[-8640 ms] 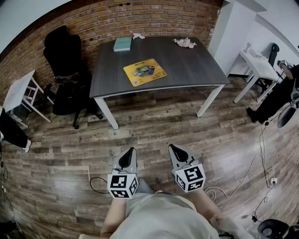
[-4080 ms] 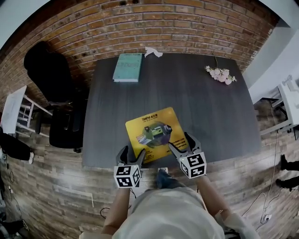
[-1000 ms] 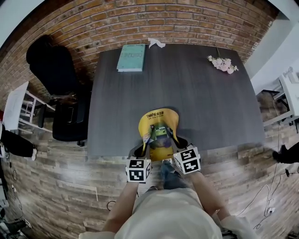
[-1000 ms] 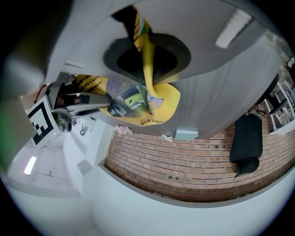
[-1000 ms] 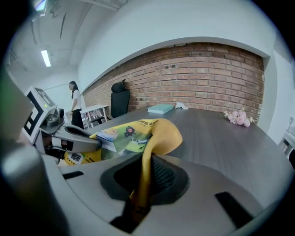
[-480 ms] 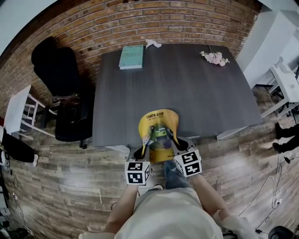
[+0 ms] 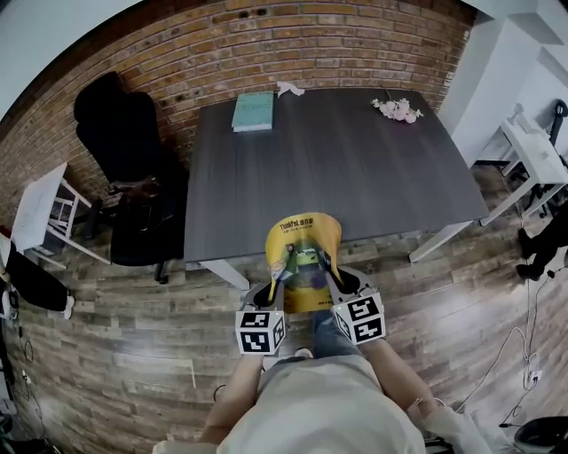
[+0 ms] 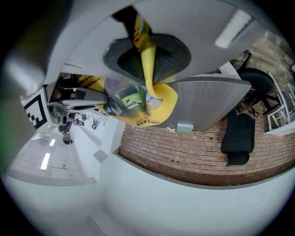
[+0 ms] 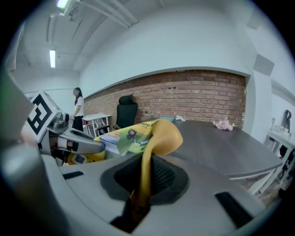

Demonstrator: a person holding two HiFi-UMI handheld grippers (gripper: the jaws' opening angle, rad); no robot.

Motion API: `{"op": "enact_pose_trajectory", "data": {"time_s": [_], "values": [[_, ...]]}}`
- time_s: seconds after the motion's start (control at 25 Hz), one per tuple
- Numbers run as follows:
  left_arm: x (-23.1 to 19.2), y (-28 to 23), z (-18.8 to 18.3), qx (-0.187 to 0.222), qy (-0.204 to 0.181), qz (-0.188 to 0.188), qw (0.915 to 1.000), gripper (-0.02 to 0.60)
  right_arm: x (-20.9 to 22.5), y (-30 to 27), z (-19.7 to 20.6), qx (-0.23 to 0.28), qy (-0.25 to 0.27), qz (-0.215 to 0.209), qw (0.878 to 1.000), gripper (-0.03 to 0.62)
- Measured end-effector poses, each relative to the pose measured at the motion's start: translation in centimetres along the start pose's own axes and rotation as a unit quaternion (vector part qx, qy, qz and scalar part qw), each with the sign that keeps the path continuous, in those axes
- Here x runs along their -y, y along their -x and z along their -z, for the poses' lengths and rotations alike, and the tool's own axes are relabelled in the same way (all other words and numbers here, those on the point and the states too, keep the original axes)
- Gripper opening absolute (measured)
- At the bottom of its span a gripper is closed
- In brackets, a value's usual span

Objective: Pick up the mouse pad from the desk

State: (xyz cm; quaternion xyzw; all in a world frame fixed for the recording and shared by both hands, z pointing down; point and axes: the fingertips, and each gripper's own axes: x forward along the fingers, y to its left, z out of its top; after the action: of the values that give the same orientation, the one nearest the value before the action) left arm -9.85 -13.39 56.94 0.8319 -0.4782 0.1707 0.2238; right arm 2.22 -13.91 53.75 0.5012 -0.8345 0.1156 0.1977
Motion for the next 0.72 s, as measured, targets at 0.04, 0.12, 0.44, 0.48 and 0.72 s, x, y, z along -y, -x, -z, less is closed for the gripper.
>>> {"op": "enact_pose_trajectory", "data": {"time_s": [0.04,0.12,0.44,0.48,0.72], "values": [[0.2,0.6,0.2,0.002,-0.002,0.001,1.0,0.032,-0.5,0.6,0.1,0.003,0.0,0.0,1.0,0.046],[0.6,1.7,0.6,0.005,-0.005,0.003,1.0,0.032,-1.3,1.8,0.2,0.008,-0.002,0.0,1.0,0.046],[1.9,5.5,1.4,0.022,-0.004,0.0,0.9997,0.032,-3.7,5.2,0.4,0.029,0.002,-0.003,1.0,0.046],[2.0,5.9,1.5,0.024,-0.004,-0.001,0.9997,0.032,-4.0,5.5,0.4,0.031,0.004,-0.003,0.999,0.046],[2.4,7.6,1.6,0.036,-0.004,-0.004,0.9993,0.032,-5.1,7.0,0.0,0.043,0.011,-0.007,0.999,0.046]]}}
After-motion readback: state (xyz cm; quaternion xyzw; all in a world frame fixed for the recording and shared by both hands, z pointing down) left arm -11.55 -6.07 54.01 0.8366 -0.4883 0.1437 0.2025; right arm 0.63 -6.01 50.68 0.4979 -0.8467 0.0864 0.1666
